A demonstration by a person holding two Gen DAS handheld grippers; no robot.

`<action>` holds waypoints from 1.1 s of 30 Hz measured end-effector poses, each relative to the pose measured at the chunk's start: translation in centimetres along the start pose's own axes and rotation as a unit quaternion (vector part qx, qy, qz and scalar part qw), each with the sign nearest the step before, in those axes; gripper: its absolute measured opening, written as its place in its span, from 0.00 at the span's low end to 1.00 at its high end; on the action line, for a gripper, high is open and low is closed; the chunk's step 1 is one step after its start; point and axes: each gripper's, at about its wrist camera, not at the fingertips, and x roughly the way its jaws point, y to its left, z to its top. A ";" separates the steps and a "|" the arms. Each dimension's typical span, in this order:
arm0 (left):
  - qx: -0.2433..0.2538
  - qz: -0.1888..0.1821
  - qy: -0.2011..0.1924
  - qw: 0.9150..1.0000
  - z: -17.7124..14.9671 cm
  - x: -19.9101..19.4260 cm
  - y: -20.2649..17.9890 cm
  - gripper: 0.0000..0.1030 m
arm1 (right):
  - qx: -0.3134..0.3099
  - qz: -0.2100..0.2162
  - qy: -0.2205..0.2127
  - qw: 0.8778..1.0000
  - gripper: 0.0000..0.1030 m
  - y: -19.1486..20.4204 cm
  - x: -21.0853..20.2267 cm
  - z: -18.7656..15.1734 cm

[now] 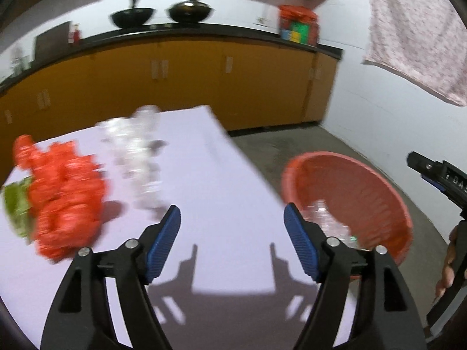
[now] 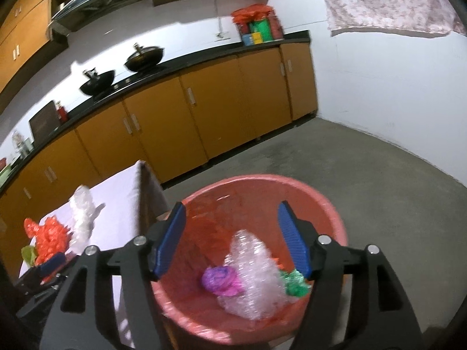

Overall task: Collect trash
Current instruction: 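Withdraw both open tools from the basket back to the table, then grasp the red bag with the right tool while the left tool grasps the olive-green bag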

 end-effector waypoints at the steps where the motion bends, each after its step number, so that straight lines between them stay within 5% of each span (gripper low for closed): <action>1: -0.005 0.014 -0.003 1.000 -0.2 -0.5 1.3 0.72 | -0.004 0.006 0.003 1.000 0.64 0.5 0.0 -0.2; 8: -0.042 0.120 -0.025 0.992 -1.8 -4.3 9.9 0.75 | -0.047 0.061 0.029 0.997 0.65 7.0 0.5 -1.9; 18: -0.117 0.240 -0.038 0.963 -4.4 -8.2 22.0 0.80 | -0.118 0.150 0.083 0.978 0.65 19.7 1.2 -6.5; 26: -0.129 0.262 -0.044 0.955 -4.7 -8.4 26.5 0.84 | -0.141 0.197 0.132 0.961 0.65 28.8 2.6 -10.6; 33: -0.143 0.259 -0.044 0.954 -4.9 -8.2 28.9 0.85 | -0.136 0.197 0.147 0.960 0.72 34.2 4.3 -11.9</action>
